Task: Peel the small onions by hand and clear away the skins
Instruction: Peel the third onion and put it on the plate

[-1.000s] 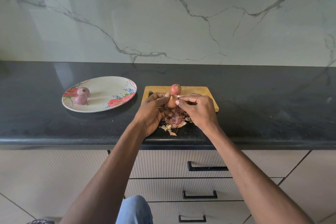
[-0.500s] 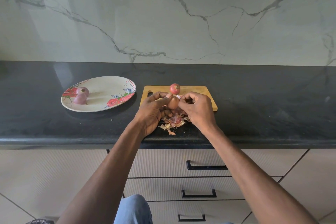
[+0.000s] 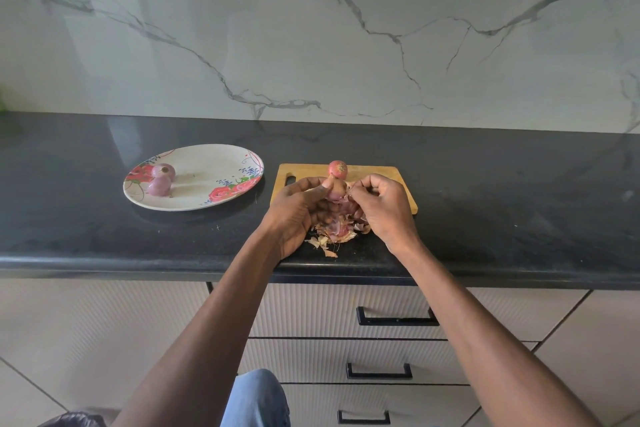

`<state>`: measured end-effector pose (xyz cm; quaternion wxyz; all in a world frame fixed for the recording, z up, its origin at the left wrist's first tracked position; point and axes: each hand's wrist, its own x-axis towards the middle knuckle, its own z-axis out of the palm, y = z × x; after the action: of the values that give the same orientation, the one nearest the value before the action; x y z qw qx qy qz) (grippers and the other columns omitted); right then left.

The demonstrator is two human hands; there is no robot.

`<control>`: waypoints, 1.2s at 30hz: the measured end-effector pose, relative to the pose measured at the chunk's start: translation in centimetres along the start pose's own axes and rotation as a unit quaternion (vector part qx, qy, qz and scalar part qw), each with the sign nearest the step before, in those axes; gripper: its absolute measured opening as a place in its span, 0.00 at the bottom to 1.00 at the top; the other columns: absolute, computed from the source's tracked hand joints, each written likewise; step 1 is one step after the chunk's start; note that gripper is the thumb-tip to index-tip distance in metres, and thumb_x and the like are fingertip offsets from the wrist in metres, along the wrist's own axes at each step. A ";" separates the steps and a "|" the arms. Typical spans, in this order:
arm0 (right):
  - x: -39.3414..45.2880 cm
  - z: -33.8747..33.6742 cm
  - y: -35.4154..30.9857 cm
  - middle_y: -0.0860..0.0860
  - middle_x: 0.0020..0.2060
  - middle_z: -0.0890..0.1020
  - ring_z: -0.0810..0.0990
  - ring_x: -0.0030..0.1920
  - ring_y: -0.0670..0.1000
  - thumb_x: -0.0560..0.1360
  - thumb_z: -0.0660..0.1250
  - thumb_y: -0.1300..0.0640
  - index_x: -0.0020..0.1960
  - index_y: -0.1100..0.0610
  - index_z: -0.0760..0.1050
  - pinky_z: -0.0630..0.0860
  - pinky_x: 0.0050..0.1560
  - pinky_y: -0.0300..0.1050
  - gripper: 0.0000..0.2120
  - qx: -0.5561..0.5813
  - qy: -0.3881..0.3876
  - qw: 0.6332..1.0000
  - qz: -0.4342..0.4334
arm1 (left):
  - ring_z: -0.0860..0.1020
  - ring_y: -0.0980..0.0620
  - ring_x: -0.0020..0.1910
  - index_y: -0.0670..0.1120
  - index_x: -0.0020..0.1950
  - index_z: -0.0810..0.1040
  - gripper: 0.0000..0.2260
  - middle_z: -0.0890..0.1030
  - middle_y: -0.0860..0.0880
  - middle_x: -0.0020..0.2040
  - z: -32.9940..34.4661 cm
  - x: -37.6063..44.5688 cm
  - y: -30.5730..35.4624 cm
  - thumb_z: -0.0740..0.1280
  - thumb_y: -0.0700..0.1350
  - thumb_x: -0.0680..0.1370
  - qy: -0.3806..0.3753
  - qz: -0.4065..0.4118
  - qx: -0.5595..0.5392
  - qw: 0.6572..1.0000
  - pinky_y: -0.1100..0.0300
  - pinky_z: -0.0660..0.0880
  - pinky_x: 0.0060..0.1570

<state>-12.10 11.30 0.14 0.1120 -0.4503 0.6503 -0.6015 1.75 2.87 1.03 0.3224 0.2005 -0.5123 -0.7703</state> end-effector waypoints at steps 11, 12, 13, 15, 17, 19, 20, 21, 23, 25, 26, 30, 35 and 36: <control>0.0 -0.1 -0.1 0.58 0.29 0.79 0.76 0.32 0.51 0.75 0.71 0.59 0.37 0.65 0.75 0.79 0.37 0.59 0.12 0.009 0.043 0.999 0.014 | 0.82 0.46 0.43 0.39 0.60 0.77 0.09 0.84 0.39 0.50 -0.2 0.1 0.3 0.60 0.37 0.84 0.018 -0.013 -0.045 0.999 0.59 0.81 0.39; 0.0 -0.1 -0.1 0.60 0.31 0.79 0.76 0.32 0.53 0.74 0.71 0.59 0.37 0.66 0.75 0.79 0.37 0.60 0.12 0.006 0.042 0.999 0.012 | 0.82 0.45 0.43 0.39 0.61 0.76 0.08 0.83 0.37 0.51 -0.2 0.1 0.3 0.59 0.37 0.84 0.020 -0.014 -0.052 0.998 0.59 0.82 0.38; 0.0 -0.1 -0.1 0.61 0.32 0.80 0.76 0.32 0.53 0.74 0.71 0.59 0.37 0.65 0.75 0.79 0.37 0.60 0.12 0.003 0.043 0.999 0.013 | 0.82 0.45 0.43 0.39 0.61 0.75 0.08 0.82 0.36 0.52 -0.2 0.0 0.3 0.59 0.37 0.85 0.021 -0.017 -0.057 0.998 0.59 0.82 0.38; -0.1 -0.1 -0.1 0.61 0.32 0.80 0.76 0.32 0.54 0.74 0.72 0.58 0.37 0.65 0.75 0.79 0.37 0.59 0.13 0.001 0.041 0.999 0.015 | 0.82 0.44 0.44 0.39 0.62 0.74 0.08 0.81 0.35 0.54 -0.2 -0.1 0.4 0.58 0.38 0.85 0.020 -0.021 -0.063 0.998 0.59 0.82 0.38; -0.1 -0.1 -0.1 0.61 0.31 0.80 0.76 0.32 0.55 0.73 0.70 0.58 0.36 0.65 0.75 0.79 0.37 0.61 0.12 0.001 0.036 0.999 0.014 | 0.82 0.45 0.44 0.39 0.61 0.74 0.07 0.82 0.36 0.52 -0.2 -0.1 0.4 0.59 0.39 0.85 0.018 -0.022 -0.068 0.997 0.59 0.81 0.37; -0.1 -0.1 0.0 0.62 0.31 0.80 0.77 0.32 0.56 0.74 0.68 0.58 0.35 0.65 0.75 0.78 0.37 0.61 0.12 -0.008 0.040 0.999 0.013 | 0.82 0.47 0.42 0.39 0.59 0.75 0.06 0.83 0.38 0.49 -0.2 -0.1 0.5 0.62 0.37 0.83 0.022 -0.020 -0.062 0.998 0.60 0.80 0.37; -0.1 -0.1 0.0 0.62 0.31 0.80 0.77 0.32 0.56 0.74 0.68 0.59 0.35 0.65 0.75 0.78 0.36 0.60 0.12 -0.011 0.043 0.999 0.013 | 0.81 0.48 0.41 0.39 0.59 0.76 0.07 0.82 0.39 0.49 -0.2 -0.2 0.5 0.63 0.36 0.82 0.025 -0.019 -0.057 0.998 0.61 0.80 0.37; -0.1 -0.1 -0.1 0.62 0.31 0.79 0.77 0.31 0.56 0.75 0.68 0.60 0.35 0.66 0.74 0.78 0.36 0.60 0.12 -0.013 0.046 0.999 0.013 | 0.82 0.49 0.40 0.39 0.60 0.75 0.08 0.82 0.39 0.50 -0.2 -0.1 0.5 0.63 0.35 0.82 0.027 -0.017 -0.055 0.998 0.61 0.79 0.37; -0.1 -0.1 -0.1 0.63 0.31 0.79 0.76 0.31 0.55 0.75 0.68 0.61 0.35 0.67 0.73 0.78 0.34 0.60 0.13 -0.012 0.050 0.999 0.016 | 0.83 0.49 0.39 0.38 0.62 0.75 0.09 0.83 0.39 0.50 -0.3 -0.1 0.5 0.62 0.34 0.82 0.033 -0.016 -0.067 0.997 0.62 0.80 0.36; -0.1 -0.1 -0.1 0.65 0.31 0.79 0.75 0.30 0.55 0.74 0.67 0.61 0.35 0.68 0.72 0.77 0.33 0.59 0.13 -0.012 0.056 0.998 0.015 | 0.84 0.47 0.41 0.38 0.62 0.74 0.09 0.84 0.39 0.49 -0.4 0.0 0.5 0.62 0.34 0.82 0.036 -0.019 -0.081 0.996 0.60 0.81 0.37; -0.1 -0.2 0.0 0.65 0.31 0.78 0.75 0.30 0.55 0.73 0.67 0.59 0.35 0.68 0.72 0.77 0.32 0.59 0.14 -0.012 0.063 0.998 0.013 | 0.84 0.45 0.42 0.38 0.61 0.74 0.08 0.83 0.38 0.49 -0.4 0.1 0.6 0.62 0.34 0.82 0.038 -0.021 -0.088 0.995 0.59 0.82 0.38; 0.1 -0.2 0.0 0.62 0.28 0.75 0.72 0.30 0.53 0.73 0.67 0.59 0.34 0.69 0.71 0.75 0.31 0.56 0.14 -0.011 0.076 0.997 0.021 | 0.83 0.44 0.45 0.38 0.61 0.74 0.08 0.81 0.35 0.54 -0.3 -0.1 0.8 0.60 0.34 0.83 0.037 -0.028 -0.097 0.994 0.58 0.82 0.41; 0.0 -0.2 0.2 0.57 0.27 0.74 0.70 0.29 0.48 0.75 0.68 0.61 0.35 0.69 0.73 0.67 0.29 0.44 0.14 -0.024 0.084 0.996 0.019 | 0.83 0.44 0.43 0.37 0.65 0.72 0.11 0.80 0.36 0.54 -0.3 -0.2 0.8 0.59 0.36 0.84 0.039 -0.030 -0.116 0.992 0.59 0.81 0.39; 0.1 -0.2 0.2 0.55 0.26 0.73 0.69 0.28 0.48 0.75 0.68 0.61 0.34 0.69 0.72 0.67 0.29 0.44 0.14 -0.027 0.086 0.996 0.019 | 0.83 0.44 0.43 0.37 0.64 0.73 0.10 0.80 0.36 0.54 -0.3 -0.2 0.8 0.60 0.37 0.84 0.041 -0.031 -0.119 0.992 0.59 0.81 0.39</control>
<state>-12.38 11.32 0.00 0.0545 -0.3874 0.6817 -0.6182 2.31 2.55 1.64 0.3409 0.2079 -0.3970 -0.8264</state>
